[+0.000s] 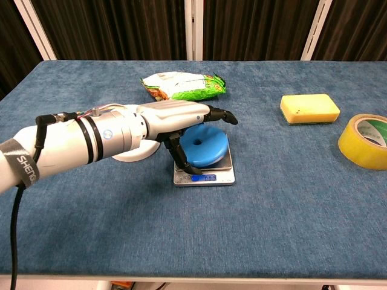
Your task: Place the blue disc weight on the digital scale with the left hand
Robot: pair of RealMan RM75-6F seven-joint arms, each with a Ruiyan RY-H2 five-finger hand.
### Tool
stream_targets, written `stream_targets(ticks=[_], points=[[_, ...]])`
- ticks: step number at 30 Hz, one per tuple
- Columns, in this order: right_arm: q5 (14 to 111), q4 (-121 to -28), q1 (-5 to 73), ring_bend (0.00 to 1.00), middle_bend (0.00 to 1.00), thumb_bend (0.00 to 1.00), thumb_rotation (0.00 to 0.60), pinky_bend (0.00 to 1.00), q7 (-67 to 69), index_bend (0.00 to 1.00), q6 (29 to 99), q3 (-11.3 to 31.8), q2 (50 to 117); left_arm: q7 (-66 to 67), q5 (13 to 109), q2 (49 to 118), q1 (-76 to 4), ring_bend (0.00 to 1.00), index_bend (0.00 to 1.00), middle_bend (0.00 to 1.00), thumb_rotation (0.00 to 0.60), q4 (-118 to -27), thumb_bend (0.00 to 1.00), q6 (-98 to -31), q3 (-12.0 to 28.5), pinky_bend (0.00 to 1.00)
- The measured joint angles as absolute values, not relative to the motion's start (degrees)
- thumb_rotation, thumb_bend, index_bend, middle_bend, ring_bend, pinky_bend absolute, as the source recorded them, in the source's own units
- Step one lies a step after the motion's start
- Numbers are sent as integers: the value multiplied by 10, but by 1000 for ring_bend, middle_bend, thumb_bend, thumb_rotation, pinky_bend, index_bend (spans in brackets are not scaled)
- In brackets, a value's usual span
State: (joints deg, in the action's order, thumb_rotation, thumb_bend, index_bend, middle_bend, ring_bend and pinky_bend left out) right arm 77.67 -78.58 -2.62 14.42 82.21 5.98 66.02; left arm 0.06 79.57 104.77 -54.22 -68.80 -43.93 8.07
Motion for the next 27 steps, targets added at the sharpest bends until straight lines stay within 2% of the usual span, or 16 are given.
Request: stream_targets(ticks=[5, 11, 17, 23, 27], points=[[775, -788, -26, 0, 0, 141, 600, 0, 143, 0, 823, 61, 660, -1, 794, 1046, -541, 0, 83, 17, 600, -690, 191, -443, 80, 99], [775, -790, -27, 0, 0, 141, 600, 0, 143, 0, 826, 62, 659, -1, 798, 1036, -539, 0, 84, 15, 600, -705, 192, -452, 79, 94], [777, -793, -29, 0, 0, 141, 600, 0, 144, 0, 831, 62, 658, 17, 802, 1004, -528, 0, 83, 15, 600, -763, 192, -470, 74, 94], [787, -795, -33, 0, 0, 141, 600, 0, 149, 0, 845, 60, 657, 75, 802, 929, -479, 0, 84, 15, 600, -864, 191, -542, 57, 90], [806, -790, -35, 0, 0, 136, 600, 0, 151, 0, 859, 55, 659, 122, 801, 858, -404, 0, 95, 31, 600, -926, 191, -627, 19, 88]])
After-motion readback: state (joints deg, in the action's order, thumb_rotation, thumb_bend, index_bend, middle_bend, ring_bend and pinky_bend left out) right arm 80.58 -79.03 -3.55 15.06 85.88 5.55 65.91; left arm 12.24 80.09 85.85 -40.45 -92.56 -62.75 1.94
